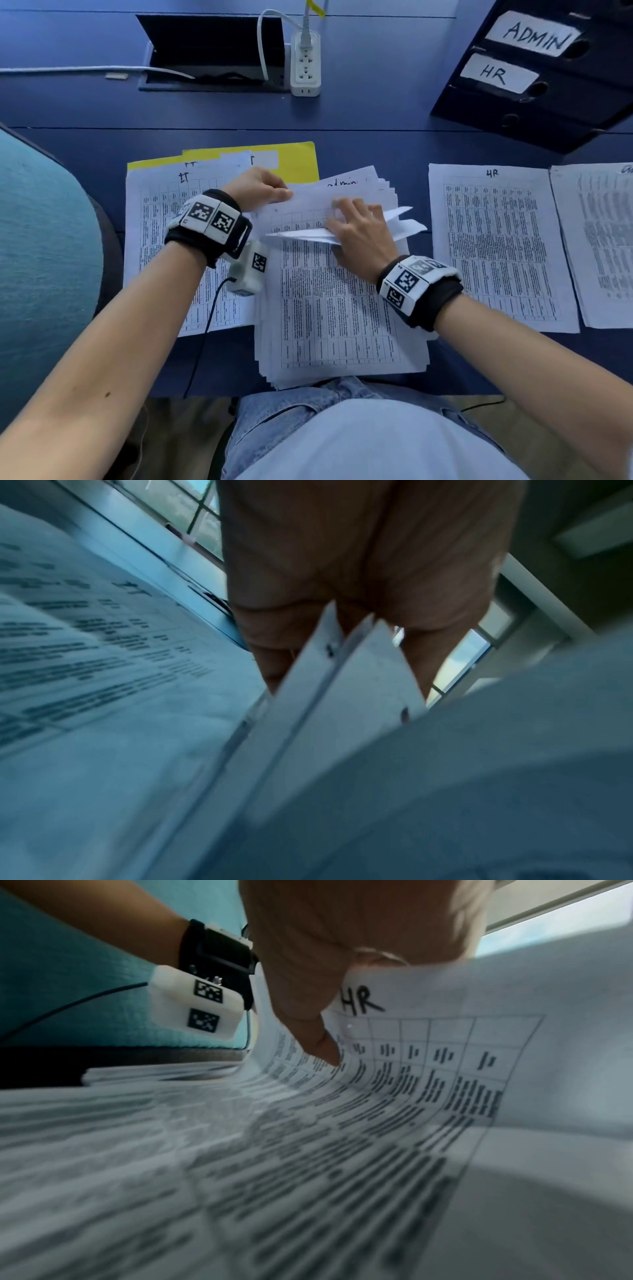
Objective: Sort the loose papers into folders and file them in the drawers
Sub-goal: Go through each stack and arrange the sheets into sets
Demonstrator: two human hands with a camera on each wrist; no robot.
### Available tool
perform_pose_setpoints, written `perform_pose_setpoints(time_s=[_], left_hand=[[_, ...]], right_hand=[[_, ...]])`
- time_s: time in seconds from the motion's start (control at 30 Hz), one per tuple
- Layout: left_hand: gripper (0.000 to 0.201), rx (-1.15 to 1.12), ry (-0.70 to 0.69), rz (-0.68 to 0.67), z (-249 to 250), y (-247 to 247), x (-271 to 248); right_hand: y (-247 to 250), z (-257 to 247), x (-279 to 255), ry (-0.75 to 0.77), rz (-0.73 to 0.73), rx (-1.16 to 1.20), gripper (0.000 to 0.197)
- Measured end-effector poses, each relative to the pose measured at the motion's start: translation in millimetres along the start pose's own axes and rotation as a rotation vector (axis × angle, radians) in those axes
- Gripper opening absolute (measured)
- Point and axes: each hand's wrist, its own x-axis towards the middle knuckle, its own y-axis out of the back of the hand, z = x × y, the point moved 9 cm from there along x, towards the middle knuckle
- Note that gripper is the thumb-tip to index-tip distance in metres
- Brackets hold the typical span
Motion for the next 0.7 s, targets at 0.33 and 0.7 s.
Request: perform_pose_setpoints(time_s=[0.33, 0.7], left_hand=[[0.013, -0.041, 0.008, -0.051, 2, -2, -4], [0.023, -0.084, 0.078, 0.047, -8, 6, -8]], right_hand=[[9, -8, 3, 0.146, 0.079, 0.036, 0.028], [-3, -25, -16, 0.162, 0.026, -0.020, 0.047]])
